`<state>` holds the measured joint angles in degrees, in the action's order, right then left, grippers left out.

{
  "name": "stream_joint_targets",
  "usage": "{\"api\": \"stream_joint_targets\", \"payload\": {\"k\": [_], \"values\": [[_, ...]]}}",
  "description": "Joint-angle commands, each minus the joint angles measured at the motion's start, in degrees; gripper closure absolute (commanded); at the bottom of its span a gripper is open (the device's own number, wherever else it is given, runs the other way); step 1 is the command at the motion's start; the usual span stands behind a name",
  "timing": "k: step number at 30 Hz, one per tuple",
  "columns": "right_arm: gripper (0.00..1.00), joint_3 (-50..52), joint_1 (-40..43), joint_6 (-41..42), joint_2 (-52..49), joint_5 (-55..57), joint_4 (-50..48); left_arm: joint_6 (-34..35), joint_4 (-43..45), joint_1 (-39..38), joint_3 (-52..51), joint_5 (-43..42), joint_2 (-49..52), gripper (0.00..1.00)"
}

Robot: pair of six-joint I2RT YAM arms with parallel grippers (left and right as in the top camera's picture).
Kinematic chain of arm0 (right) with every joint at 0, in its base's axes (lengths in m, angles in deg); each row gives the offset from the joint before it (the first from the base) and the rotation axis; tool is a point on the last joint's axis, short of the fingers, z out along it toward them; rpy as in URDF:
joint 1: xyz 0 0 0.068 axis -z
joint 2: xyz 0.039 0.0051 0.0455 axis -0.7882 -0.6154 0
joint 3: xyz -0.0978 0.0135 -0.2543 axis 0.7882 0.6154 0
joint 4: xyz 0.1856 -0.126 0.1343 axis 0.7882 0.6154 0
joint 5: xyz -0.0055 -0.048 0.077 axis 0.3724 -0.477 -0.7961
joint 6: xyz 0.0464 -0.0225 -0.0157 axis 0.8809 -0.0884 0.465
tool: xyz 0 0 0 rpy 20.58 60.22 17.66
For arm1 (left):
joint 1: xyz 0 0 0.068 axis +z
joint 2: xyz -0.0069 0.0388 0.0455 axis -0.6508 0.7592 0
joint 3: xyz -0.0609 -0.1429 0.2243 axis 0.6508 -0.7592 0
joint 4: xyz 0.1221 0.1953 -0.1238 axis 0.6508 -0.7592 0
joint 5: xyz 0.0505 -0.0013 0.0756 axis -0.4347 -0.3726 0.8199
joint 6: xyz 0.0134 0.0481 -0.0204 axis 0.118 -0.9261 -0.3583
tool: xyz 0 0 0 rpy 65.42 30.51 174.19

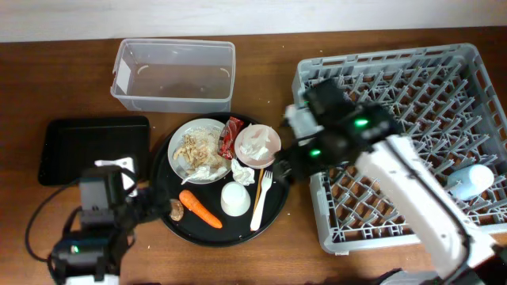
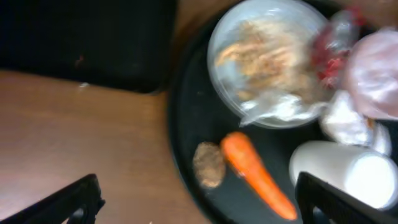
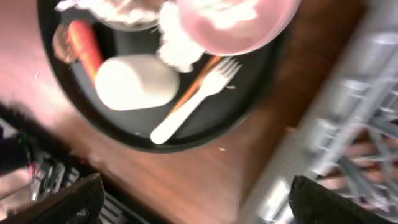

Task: Sort waste into correct bins and load items into the dishwasher rack
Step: 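Reach the right gripper to the light-blue cup and grasp it, then lift the light-blue cup and carry it right into the rack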

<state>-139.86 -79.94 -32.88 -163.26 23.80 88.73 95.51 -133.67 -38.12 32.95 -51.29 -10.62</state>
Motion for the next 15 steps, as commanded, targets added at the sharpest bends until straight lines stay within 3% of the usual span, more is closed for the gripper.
{"api": "stream_joint_targets", "payload": {"k": [1,5,10,15], "values": [[0.02,-0.8,-7.1,3.7,-3.4,0.3,-3.1,-0.1,-4.2,9.6,5.5,1.3,8.1,0.01],[0.02,-0.9,-14.8,5.6,-8.7,3.2,-6.9,-0.1,-6.9,16.8,5.7,-1.7,14.7,0.01],[0.02,-0.9,-22.0,10.7,-15.9,10.8,-11.9,-0.1,-7.3,17.2,5.7,-1.7,16.2,0.01],[0.02,-0.8,-23.1,13.0,-20.4,12.1,-16.2,-0.1,-7.4,17.2,5.7,-1.7,16.2,0.01]]}}
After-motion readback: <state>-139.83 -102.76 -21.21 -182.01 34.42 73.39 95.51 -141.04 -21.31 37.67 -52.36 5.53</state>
